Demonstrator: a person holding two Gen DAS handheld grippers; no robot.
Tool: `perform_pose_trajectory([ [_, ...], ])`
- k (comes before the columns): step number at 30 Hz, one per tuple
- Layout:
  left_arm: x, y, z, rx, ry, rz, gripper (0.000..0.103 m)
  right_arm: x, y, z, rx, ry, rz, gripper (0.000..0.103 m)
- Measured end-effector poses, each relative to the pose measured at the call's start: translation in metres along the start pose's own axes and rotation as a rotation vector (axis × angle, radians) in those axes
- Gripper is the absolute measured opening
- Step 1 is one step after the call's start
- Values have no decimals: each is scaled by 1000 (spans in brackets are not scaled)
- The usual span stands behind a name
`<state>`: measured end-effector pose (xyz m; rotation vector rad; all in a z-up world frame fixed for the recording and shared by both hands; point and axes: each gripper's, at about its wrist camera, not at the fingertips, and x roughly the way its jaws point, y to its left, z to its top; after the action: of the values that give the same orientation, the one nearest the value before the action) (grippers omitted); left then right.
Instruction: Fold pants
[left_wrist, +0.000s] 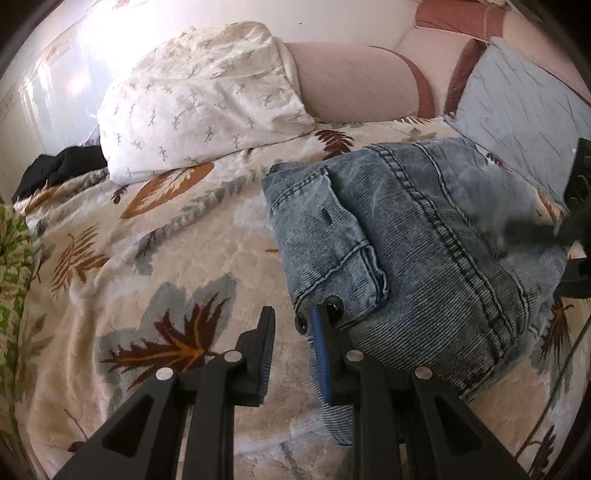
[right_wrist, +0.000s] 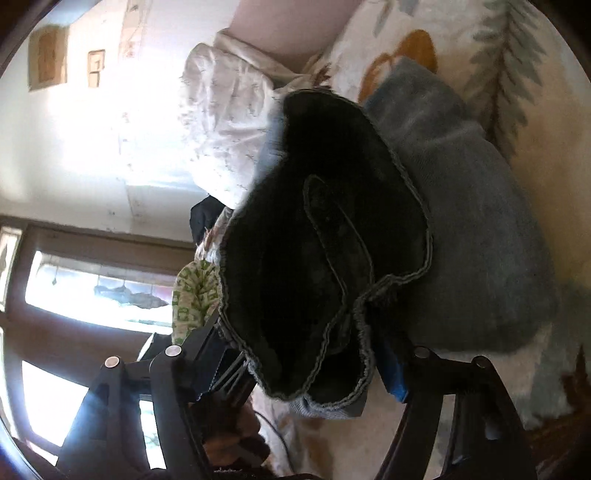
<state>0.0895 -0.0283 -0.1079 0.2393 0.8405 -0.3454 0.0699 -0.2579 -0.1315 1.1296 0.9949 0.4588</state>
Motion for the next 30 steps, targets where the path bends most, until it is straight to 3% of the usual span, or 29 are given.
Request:
perform_pose_trajectory([
  [1, 0, 2, 0, -21, 2, -14, 23, -1, 4, -1, -34, -5, -29, 28],
  [2, -1, 3, 1, -34, 2, -24, 23, -1, 9, -2, -75, -7, -67, 20],
  [4, -2, -1, 3, -13, -1, -22, 23, -4, 19, -7, -127, -16, -91, 18],
  [6, -5, -7, 6, 1, -3, -32, 23, -11, 26, -7, -152, -35, -78, 16],
  [14, -33, -47, 24, 35, -83, -186, 23, -65, 42, 12, -221, -119, -87, 15],
  [16, -31, -61, 25, 75, -82, -185, 29, -82, 47, 19, -235, -161, -100, 15],
  [20, -7, -64, 18, 84, -2, -165, 35, -97, 33, 29, -232, -188, -195, 15],
  [22, 0, -62, 16, 87, 12, -159, 37, -80, 4, 35, -152, -106, -276, 16],
  [25, -4, -58, 19, 65, 6, -168, 37, -54, -18, 37, -133, -26, -387, 24],
  [27, -9, -54, 20, 51, -7, -157, 38, -58, -9, 38, -148, -26, -400, 26],
  [30, -23, -43, 26, 50, -46, -141, 38, -78, 14, 38, -218, -96, -410, 27],
])
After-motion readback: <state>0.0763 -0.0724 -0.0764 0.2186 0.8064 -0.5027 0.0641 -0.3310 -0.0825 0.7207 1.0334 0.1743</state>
